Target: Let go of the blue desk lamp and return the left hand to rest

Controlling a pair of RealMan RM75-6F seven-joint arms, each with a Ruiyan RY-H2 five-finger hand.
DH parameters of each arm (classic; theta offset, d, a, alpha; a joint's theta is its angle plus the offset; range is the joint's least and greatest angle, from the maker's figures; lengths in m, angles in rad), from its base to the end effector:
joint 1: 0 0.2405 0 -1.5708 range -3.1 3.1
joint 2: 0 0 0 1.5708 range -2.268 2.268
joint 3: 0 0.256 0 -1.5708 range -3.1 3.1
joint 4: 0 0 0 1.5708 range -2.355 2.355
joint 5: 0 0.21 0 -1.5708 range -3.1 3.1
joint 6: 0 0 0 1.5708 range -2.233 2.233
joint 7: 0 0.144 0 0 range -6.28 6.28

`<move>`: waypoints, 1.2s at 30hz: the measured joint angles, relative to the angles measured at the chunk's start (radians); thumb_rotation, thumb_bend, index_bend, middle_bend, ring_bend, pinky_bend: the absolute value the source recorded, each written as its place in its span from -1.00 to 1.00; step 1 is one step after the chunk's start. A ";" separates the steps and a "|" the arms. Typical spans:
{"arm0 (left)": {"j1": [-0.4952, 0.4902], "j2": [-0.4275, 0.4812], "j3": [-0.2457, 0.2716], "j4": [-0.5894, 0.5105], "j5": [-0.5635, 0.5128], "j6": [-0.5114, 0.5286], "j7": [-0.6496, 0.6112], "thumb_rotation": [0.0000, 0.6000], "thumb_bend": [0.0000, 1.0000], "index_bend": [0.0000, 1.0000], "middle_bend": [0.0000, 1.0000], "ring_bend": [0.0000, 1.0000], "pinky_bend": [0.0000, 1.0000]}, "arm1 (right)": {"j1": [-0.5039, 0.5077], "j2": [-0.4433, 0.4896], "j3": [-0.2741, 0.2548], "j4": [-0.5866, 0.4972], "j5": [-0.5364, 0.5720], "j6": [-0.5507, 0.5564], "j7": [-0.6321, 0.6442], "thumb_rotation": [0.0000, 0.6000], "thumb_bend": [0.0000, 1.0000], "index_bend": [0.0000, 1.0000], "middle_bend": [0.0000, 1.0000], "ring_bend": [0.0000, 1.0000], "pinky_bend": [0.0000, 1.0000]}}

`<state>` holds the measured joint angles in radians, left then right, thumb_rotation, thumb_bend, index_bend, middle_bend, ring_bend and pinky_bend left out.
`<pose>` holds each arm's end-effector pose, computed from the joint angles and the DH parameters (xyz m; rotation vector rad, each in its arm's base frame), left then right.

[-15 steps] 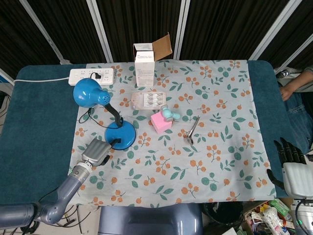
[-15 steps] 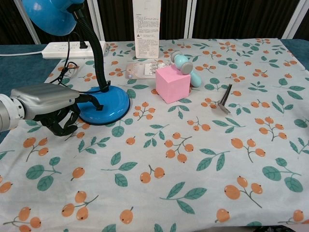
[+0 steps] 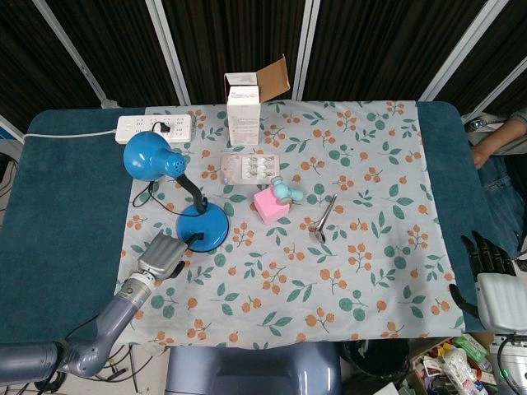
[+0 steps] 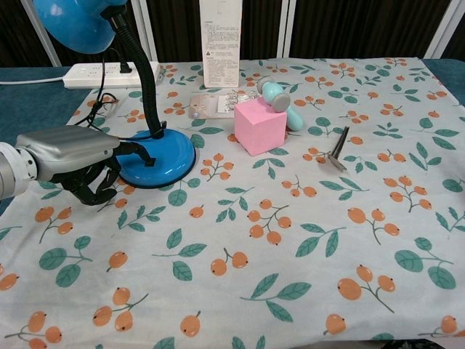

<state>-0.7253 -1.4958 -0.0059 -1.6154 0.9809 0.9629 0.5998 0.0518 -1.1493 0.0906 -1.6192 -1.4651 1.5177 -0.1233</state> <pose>-0.1805 0.2936 -0.0298 -2.0359 -0.8894 -0.6054 -0.3126 -0.1786 0.1607 1.3236 -0.8242 0.8434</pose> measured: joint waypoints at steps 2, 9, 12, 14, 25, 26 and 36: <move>0.000 0.000 0.000 0.001 -0.001 -0.001 0.000 1.00 -0.08 -0.65 0.29 0.30 0.21 | 0.000 0.000 0.000 0.000 0.000 0.000 -0.001 1.00 -0.55 -1.00 -1.00 -0.89 -0.80; -0.001 0.000 0.001 0.001 0.000 -0.002 0.000 1.00 -0.08 -0.65 0.29 0.31 0.20 | 0.000 0.000 0.000 -0.001 0.001 0.000 -0.003 1.00 -0.55 -1.00 -1.00 -0.89 -0.80; -0.001 0.001 0.002 -0.001 0.002 -0.002 0.001 1.00 -0.08 -0.65 0.29 0.31 0.20 | 0.000 0.000 0.000 -0.002 0.002 0.000 -0.004 1.00 -0.55 -1.00 -1.00 -0.89 -0.81; -0.002 0.000 0.003 -0.001 0.002 -0.003 0.004 1.00 -0.08 -0.65 0.29 0.31 0.20 | -0.001 0.000 0.000 -0.002 0.002 0.000 -0.005 1.00 -0.55 -1.00 -1.00 -0.89 -0.80; -0.003 -0.003 0.007 -0.003 0.005 -0.004 0.008 1.00 -0.08 -0.53 0.29 0.30 0.20 | -0.001 0.000 0.001 -0.004 0.005 -0.001 -0.007 1.00 -0.55 -1.00 -1.00 -0.89 -0.80; -0.003 -0.003 0.008 -0.003 0.005 -0.004 0.008 1.00 -0.08 -0.52 0.29 0.31 0.20 | -0.001 0.000 0.001 -0.004 0.005 0.000 -0.007 1.00 -0.55 -1.00 -1.00 -0.89 -0.80; -0.001 -0.005 0.017 -0.009 0.013 0.000 0.019 1.00 -0.08 -0.36 0.29 0.31 0.20 | 0.000 -0.001 0.002 -0.005 0.007 -0.001 -0.009 1.00 -0.55 -1.00 -1.00 -0.89 -0.80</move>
<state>-0.7261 -1.5011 0.0114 -1.6240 0.9939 0.9626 0.6189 0.0513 -1.1504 0.0926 -1.6239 -1.4578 1.5171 -0.1323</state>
